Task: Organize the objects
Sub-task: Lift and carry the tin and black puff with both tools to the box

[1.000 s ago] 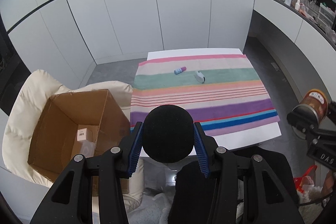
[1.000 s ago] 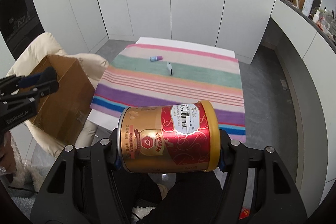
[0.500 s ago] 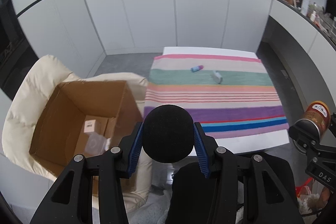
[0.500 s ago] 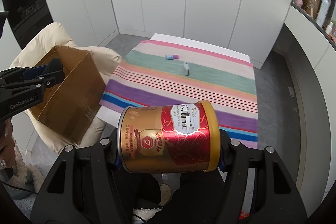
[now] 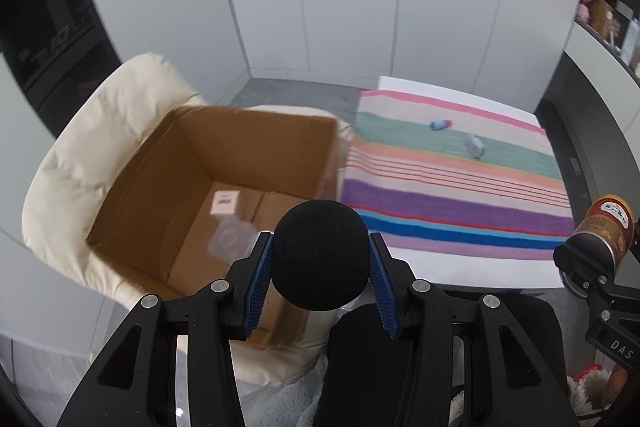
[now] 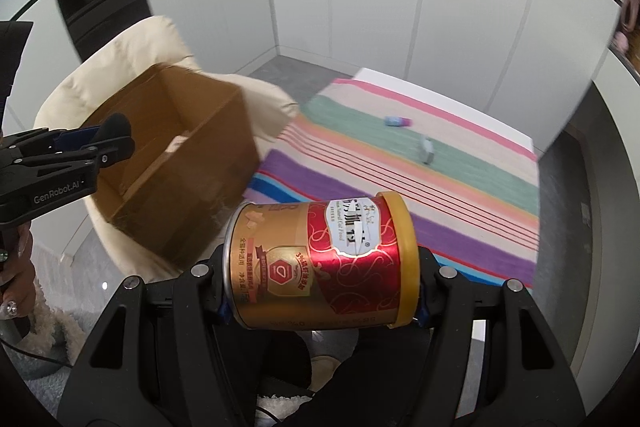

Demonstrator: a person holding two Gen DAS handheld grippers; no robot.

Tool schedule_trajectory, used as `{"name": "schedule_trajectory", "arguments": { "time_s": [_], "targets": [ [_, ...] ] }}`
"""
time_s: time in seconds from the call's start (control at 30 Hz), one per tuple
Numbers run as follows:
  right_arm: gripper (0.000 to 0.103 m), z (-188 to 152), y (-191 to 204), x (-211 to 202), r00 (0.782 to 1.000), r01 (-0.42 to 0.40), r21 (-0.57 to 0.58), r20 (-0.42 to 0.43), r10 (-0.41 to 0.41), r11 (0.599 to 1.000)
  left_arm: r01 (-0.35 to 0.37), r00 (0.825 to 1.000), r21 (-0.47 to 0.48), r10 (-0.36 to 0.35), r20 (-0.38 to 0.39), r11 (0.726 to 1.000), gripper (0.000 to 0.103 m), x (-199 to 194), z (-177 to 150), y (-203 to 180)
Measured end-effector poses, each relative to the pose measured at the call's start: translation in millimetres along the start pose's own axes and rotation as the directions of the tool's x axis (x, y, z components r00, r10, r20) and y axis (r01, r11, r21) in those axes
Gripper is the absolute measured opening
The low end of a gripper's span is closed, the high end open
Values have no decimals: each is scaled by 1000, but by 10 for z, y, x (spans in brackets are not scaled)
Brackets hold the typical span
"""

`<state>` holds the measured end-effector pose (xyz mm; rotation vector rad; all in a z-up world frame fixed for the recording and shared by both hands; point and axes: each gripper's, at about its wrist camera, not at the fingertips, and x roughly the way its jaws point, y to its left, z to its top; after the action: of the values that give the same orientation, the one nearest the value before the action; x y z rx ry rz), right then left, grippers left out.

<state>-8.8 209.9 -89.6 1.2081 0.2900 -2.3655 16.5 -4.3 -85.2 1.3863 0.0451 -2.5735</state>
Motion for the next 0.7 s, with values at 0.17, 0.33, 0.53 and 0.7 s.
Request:
{"name": "schedule_trajectory", "arguments": {
  "time_s": [0.17, 0.33, 0.53, 0.7],
  "targets": [
    [66, 86, 397, 142, 999, -53, -69, -15, 52, 996, -45, 999, -59, 44, -12, 997, 47, -13, -128, 367],
    [66, 187, 867, 295, 993, -114, -153, -35, 110, 982, -84, 996, -129, 80, -33, 988, 47, -28, -260, 753],
    [66, 305, 1368, 507, 986, -167, -237, -68, 155, 957, -121, 992, -181, 114, -48, 976, 47, 15, -301, 1088],
    [66, 435, 1631, 750, 981, -191, -273, -87, 174, 943, -149, 989, -219, 143, -43, 964, 47, 184, -157, 1272]
  ]
}}
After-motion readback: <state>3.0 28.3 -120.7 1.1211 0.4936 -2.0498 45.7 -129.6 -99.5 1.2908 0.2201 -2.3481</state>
